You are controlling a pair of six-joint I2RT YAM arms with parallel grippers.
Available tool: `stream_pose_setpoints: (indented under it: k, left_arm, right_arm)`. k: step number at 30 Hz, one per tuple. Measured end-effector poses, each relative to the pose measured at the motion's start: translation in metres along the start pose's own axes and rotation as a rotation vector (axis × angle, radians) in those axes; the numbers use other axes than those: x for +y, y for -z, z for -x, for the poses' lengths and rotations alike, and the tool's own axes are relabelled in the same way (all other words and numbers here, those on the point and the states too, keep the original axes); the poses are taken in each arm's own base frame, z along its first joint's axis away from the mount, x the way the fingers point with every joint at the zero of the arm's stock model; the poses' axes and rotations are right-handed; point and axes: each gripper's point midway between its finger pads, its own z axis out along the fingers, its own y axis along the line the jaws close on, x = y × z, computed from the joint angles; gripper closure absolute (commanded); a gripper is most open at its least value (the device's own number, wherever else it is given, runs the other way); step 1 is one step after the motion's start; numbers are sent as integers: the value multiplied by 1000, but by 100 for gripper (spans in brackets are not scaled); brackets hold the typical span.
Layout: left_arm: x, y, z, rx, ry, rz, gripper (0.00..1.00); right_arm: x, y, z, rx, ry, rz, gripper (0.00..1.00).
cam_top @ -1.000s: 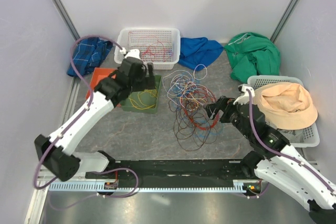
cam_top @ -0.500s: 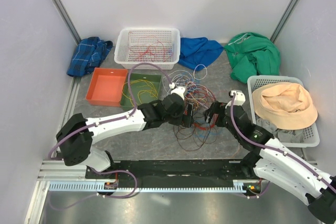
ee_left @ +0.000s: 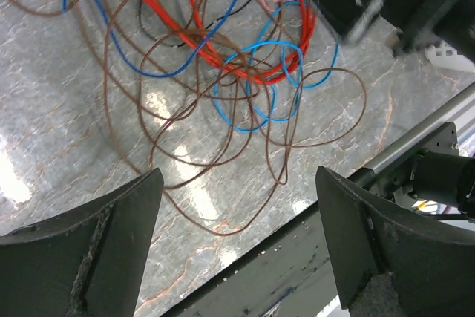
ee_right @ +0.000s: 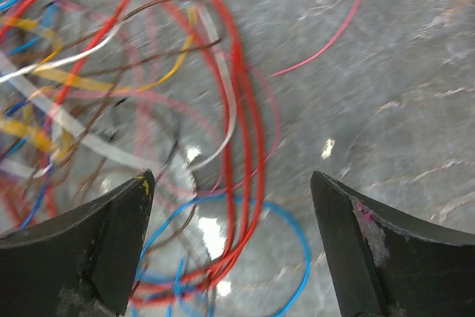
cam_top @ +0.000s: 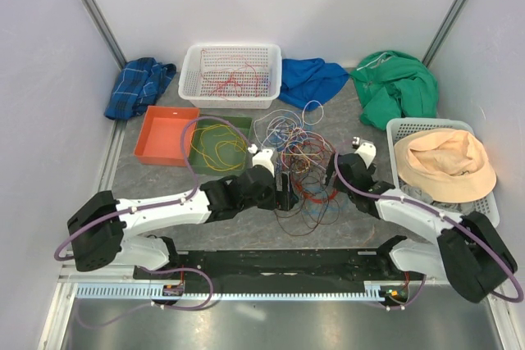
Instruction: Untangle the cables
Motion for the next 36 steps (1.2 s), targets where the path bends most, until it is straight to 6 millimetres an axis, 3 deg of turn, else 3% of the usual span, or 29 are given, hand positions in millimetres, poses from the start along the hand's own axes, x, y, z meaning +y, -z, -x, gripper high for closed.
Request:
stream_pose_setpoints:
  k: [8,14,17,18,21,27,30,32,36]
  left_arm:
    - [22,4,-17,3,33,29,11]
    - [28,7,-21,-7,45,30,11]
    - [31,9,-21,-15,47,35,11]
    - [32,9,-22,-14,47,38,11]
    - [35,8,-24,-11,49,46,11]
    - [38,10,-26,-13,53,47,11]
    - [37,15,-22,-31,58,35,11]
    - [35,20,-16,-55,63,26,11]
    - [28,32,2,-123,77,0,11]
  right_arm:
    - [-13,-29,4,10,-29,-84,24]
    - [-14,-41,6,6,-1,-116,45]
    - [-12,-49,10,-4,14,-134,64]
    - [-11,-52,12,-6,19,-136,78]
    - [-7,-59,15,-10,31,-146,100]
    - [-2,-61,17,-7,35,-134,100]
    - [8,-51,11,23,30,-69,100]
    - [19,-31,11,19,34,-2,100]
    - [62,24,47,-93,-2,219,100]
